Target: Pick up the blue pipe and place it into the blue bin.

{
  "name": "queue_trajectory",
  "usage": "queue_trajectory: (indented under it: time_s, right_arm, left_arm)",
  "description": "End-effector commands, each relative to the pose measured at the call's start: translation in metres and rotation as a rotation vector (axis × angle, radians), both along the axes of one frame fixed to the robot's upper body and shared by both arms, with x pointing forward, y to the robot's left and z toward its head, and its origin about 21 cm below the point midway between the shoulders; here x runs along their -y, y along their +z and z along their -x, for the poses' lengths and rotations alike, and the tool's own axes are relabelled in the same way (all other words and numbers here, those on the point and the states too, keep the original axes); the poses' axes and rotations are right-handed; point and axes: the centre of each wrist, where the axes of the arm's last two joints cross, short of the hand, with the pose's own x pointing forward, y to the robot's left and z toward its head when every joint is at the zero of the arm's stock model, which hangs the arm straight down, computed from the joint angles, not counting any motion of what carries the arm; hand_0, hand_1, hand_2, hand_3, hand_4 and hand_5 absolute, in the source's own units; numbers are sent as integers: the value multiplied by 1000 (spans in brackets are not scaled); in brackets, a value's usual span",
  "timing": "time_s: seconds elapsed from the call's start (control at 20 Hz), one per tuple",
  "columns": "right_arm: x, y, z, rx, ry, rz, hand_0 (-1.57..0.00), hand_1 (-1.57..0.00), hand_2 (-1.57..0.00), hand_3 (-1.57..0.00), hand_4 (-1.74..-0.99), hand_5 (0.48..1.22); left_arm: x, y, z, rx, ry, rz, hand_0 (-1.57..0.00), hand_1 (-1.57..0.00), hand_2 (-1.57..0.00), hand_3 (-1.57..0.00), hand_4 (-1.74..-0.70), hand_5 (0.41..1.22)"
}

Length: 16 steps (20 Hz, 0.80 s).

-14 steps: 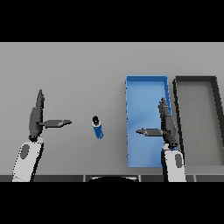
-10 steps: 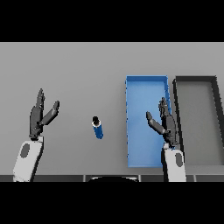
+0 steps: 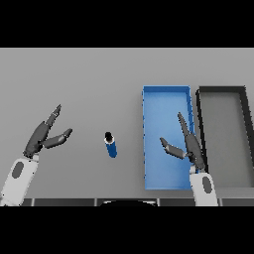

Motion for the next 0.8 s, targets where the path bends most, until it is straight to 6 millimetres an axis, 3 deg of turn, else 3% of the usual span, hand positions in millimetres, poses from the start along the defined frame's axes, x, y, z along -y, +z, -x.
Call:
queue_trajectory:
  time_s: [0.0,0.4,0.75]
  right_arm:
    - [-1,3,-3,-3,-4,-2,1,1,1,1,-1182,583]
    - [0,8,-2,-4,-4,-43,1,1,1,1,-1229,576]
    - [-3,5,-2,-14,3,-27,1,1,1,1,-1210,570]
  left_arm:
    - [1,-2,2,2,-33,8,1,1,1,1,-965,590]
    - [40,10,33,-149,-291,-74,1,1,1,1,-1031,496]
    - [85,-11,42,-169,-426,-86,1,1,1,1,-1123,470]
